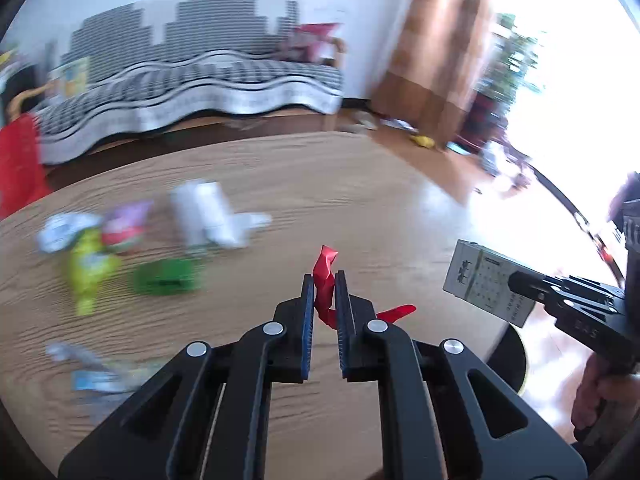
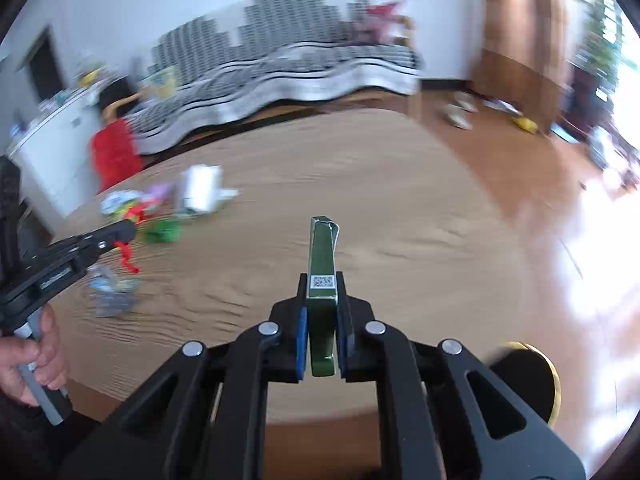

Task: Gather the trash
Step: 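Grasp the red ribbon with the left tool while the right tool grasps a green wrapper, then carry ribbon and green wrapper to the black bin and open both tools over it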

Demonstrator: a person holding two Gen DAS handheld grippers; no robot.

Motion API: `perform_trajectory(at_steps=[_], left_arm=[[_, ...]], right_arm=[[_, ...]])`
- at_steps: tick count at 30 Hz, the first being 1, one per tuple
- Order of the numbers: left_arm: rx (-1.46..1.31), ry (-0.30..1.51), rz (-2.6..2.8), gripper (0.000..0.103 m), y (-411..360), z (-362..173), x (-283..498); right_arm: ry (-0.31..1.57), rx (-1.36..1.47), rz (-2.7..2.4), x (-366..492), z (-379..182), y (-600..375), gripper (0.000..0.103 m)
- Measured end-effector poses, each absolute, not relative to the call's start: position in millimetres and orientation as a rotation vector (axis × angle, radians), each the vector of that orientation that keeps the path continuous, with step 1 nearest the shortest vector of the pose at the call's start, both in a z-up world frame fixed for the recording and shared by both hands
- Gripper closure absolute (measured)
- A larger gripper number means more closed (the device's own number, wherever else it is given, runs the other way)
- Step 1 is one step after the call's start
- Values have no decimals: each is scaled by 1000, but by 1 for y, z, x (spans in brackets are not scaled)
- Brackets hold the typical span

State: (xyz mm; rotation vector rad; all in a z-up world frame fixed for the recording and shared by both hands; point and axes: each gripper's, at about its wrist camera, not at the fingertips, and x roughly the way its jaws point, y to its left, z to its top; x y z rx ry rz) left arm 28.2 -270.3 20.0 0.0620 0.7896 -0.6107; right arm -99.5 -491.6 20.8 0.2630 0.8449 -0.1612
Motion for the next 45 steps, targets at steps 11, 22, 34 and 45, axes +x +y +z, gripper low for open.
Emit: perform_trajectory(at_steps=[11,22,34,45], left_arm=[[206,808,-932,94,-439,-23,-45],[305,834,-1046,94,-500,-51,-77],[311,857,-1055,94,-508,-61,-77],[299,931,-1115,94,-526,-80,-86]], right_arm=[[999,428,-509,-213,-47,-643,91],[1182,555,-558,-249,-111,-690,91],[1179,573,-566,-235,-105,-686,84],[1022,643,-627,-258,-69,-700,24]])
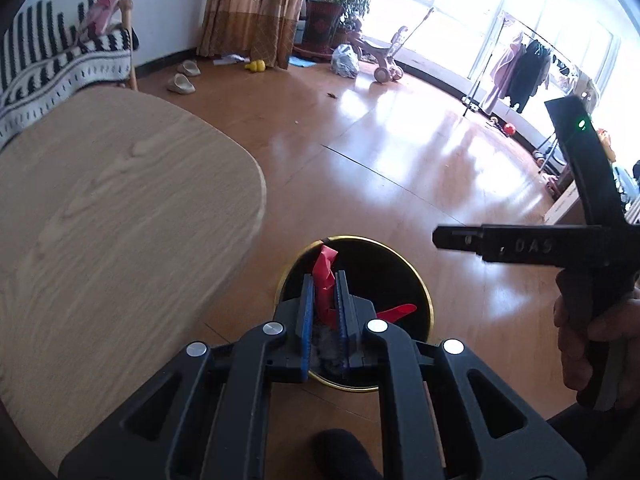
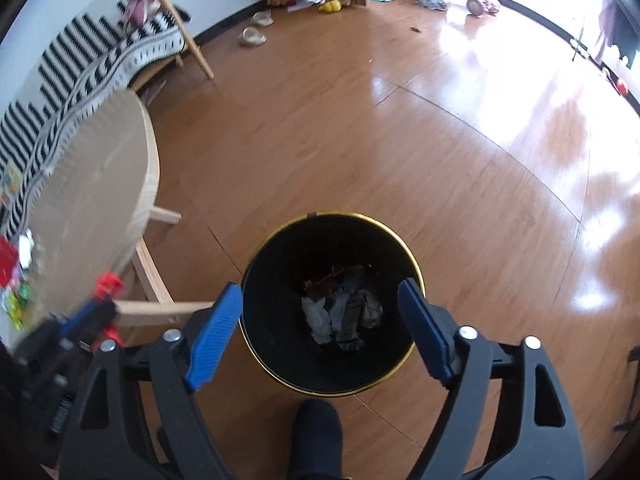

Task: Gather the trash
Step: 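Carry ribbon and green wrapper to the black bin and open both tools over it, then swing both tools back over the table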

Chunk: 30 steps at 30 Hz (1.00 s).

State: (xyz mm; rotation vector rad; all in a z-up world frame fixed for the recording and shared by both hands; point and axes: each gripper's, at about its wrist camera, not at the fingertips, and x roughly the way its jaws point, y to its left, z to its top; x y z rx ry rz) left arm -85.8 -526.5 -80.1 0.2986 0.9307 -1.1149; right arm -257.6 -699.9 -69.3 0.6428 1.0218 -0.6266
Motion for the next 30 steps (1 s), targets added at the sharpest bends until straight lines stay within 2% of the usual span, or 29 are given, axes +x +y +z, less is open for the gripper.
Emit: perform_trajectory(at_steps=[10,11,12,13,15,18,21,25,30], left_arm=[[269,997,-1221,93,-569,-107,-112],[271,989,-1228,90,-572,-108,-114],[274,987,-1226,79,-574,-109,-116],[271,990,-1228,60,-575,-111,-117],[261,978,-1227,44,-573,-110,-118],[276,968,-1204,42,-565,-108,-114],[258,959,-1143,24,-546,-98,-101],[201,943,-1054,14,-502,-75,-75],[108,902,-906,12,-419,-41,-36]], right_arm=[[882,705,-695,-265,-39,-713,22],[877,706,-690,-264,-38,-713,22],[872,702,-686,-262,-36,-712,21],[869,695,-684,-260,-35,-709,21],[872,666,-678,-253,-32,-702,21],[876,647,-656,-243,-28,-694,21],[874,641,-625,-228,-24,-683,21],[869,588,-549,-194,-12,-655,21],[868,521,-393,-136,5,-597,20]])
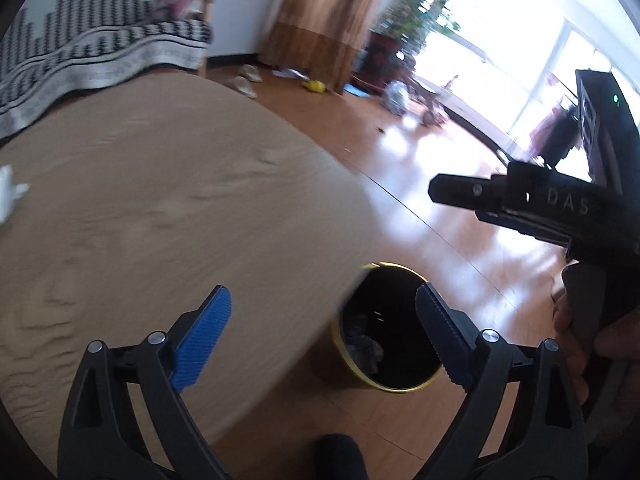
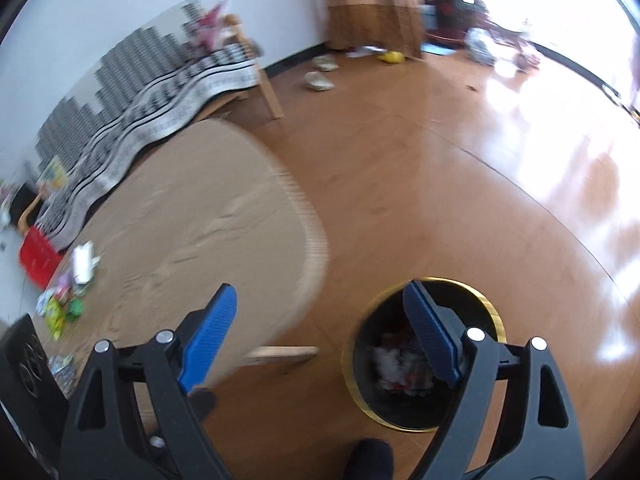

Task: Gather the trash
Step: 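Swing both tools back over the table, then grasp the yellow-green snack bag with the left tool while the right tool grasps the green toy car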

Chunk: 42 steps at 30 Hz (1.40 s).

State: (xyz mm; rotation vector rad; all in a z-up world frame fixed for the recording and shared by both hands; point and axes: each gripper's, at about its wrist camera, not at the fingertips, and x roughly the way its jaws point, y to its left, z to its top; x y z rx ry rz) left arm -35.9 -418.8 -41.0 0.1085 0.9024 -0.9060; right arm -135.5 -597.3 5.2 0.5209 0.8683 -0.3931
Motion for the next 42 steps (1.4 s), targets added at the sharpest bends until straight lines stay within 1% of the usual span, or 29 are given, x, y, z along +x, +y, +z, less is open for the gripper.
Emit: perform_trajectory(at_steps=[3,7,13,18,21,28,31,34,36,38,42], left_arm=[[85,876,-783,12,-362,-26,-12],[21,869,-603,12,-265,-15,18],[-47,848,-376,12,-128,-8,42],[-117,859,-221,12,-47,-10,57],[-148,864,-196,12,-21,-11,64],[-147,875,-193,12,-10,-13,78],[-152,876,-132,11,1,-14,93],[-190,875,-91,11,7,-16,105],[-233,879,-71,11,15,-17,113],[-254,888,-50,11,20,-18,120],[-265,892,-16,11,22,-21,133]], right_arm=[[864,474,-289,-97,15,-551,20],[886,420,-132,-42,20,-476,20],[927,334,30,7,15,-382,20],[957,276,115,44,2,-320,20],[982,264,156,61,-9,-297,20],[1031,192,214,103,-32,-249,20],[1084,219,182,122,-49,-239,20],[1116,251,145,142,-63,-227,17],[1103,238,109,151,-66,-217,11],[1101,234,87,159,-68,-209,9],[1076,212,51,168,-71,-197,8]])
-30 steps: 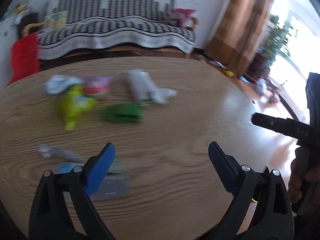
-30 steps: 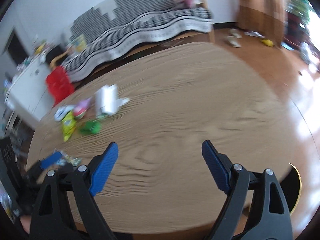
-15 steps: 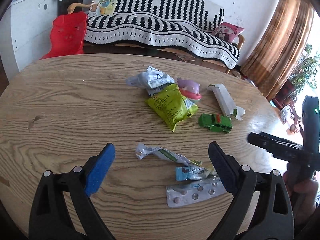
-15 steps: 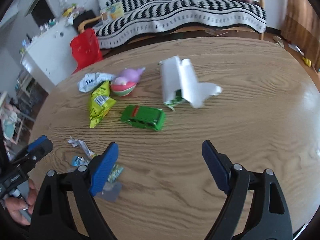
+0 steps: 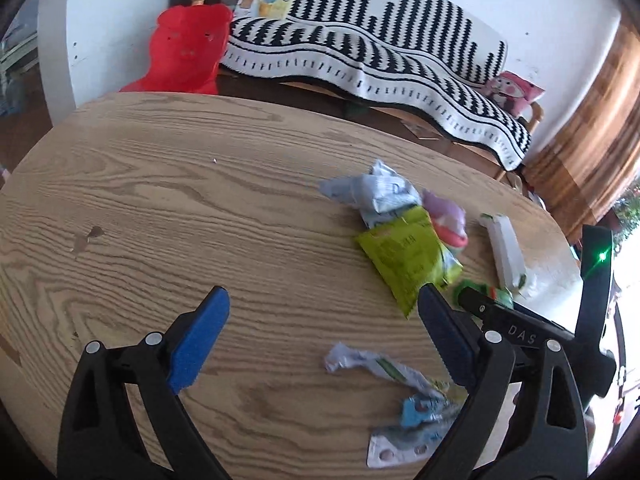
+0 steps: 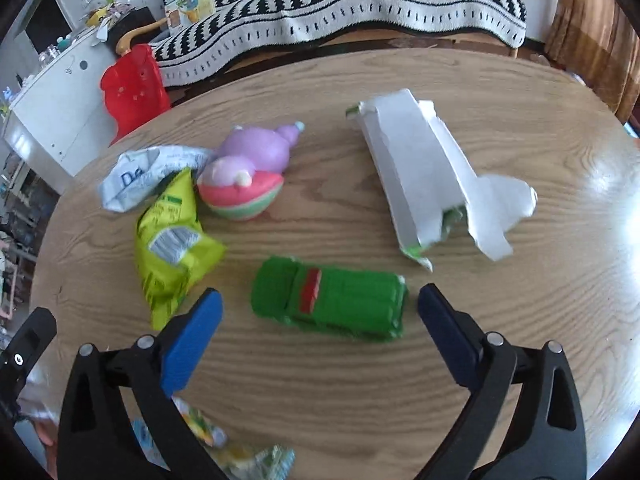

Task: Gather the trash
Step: 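Grasp the yellow-green snack bag with the left tool while the right tool grasps the green toy car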

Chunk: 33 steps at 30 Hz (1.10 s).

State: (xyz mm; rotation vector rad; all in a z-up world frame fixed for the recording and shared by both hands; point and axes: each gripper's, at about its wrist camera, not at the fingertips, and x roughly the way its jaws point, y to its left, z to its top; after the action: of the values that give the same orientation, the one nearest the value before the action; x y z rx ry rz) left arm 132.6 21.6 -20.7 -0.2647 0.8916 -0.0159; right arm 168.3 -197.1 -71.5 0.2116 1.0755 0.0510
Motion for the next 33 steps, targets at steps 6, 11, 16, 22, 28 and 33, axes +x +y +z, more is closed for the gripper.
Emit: perform_trajectory(at_steps=[6,11,16,22,28,33], left_arm=[[-290,906,6,11,12,-26,154],[-266,933,4,11,-13,-37,174],[-260,931,34,11,-39,-45,191],[-216,967,79,10,-64,-58,206],[-235,1052,83,10,-67,-63,214],[-267,1070,65,48,-64,-66,208]], right_arm=[[1057,185,55,170,-69,-194,25],[1051,223,81,147,-56,-219,25],[1012,217,95,121,-36,-243,25],[970,209,90,93,-21,-270,25],[950,219,64,72,-9,-299,25],[935,229,29,45,0,-324,25]])
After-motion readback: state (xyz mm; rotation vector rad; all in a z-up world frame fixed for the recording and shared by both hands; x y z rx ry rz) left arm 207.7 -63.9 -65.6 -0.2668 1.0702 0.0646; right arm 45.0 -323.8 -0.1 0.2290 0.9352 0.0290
